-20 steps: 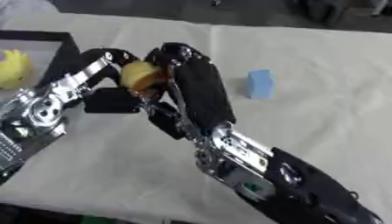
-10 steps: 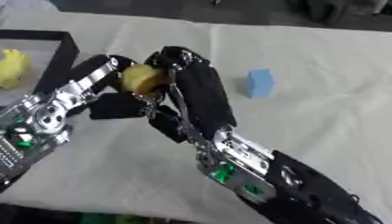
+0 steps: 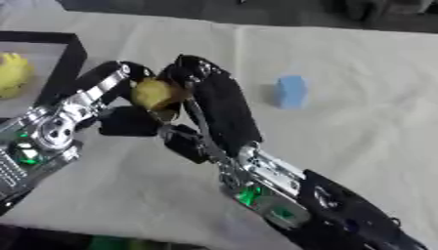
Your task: Pick up the objects with one hand, pass them to the other hand, and then place them into the box on the other side of the table.
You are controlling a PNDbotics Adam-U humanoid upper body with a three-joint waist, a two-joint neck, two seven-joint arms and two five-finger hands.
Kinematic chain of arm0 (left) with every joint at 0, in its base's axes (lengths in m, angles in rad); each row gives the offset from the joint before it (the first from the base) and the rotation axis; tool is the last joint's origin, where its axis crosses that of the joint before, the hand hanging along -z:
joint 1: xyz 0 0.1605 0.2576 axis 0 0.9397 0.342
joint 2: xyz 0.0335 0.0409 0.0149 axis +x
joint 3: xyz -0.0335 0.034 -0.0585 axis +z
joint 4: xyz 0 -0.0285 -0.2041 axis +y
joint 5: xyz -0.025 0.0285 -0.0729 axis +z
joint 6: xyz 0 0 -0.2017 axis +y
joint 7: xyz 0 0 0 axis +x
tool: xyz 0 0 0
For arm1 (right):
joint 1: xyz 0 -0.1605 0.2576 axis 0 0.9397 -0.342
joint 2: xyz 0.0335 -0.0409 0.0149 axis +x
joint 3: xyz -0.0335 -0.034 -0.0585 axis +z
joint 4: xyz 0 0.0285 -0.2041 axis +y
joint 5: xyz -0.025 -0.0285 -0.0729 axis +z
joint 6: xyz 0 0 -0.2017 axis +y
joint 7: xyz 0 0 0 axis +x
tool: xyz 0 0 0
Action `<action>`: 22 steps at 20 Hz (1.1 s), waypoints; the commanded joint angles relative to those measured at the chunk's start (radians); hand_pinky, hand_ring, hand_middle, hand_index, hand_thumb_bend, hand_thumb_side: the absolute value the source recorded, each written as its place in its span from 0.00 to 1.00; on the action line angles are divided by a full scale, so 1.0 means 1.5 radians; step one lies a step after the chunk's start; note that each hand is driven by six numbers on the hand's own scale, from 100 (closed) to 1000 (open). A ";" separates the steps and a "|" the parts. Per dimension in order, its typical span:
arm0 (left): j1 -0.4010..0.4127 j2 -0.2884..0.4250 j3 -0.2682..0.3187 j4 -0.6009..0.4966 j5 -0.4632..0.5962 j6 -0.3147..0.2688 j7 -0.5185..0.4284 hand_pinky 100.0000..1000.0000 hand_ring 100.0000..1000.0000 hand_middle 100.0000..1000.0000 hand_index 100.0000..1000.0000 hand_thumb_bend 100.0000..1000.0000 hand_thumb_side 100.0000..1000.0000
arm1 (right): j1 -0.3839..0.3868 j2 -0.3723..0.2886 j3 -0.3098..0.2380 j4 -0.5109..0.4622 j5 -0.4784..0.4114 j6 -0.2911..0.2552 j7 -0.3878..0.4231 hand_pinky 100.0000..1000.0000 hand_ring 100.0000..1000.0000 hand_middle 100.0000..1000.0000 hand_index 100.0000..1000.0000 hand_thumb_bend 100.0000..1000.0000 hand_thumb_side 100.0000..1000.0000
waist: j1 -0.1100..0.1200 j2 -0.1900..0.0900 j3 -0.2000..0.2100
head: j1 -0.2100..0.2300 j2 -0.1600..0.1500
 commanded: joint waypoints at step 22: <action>-0.002 0.019 0.004 0.003 0.014 0.001 0.003 0.74 0.30 0.39 0.53 0.00 0.05 | -0.001 -0.013 -0.004 -0.017 0.086 0.033 0.138 0.65 0.89 0.86 0.89 0.06 0.34 | 0.005 -0.006 0.002 | 0.003 -0.012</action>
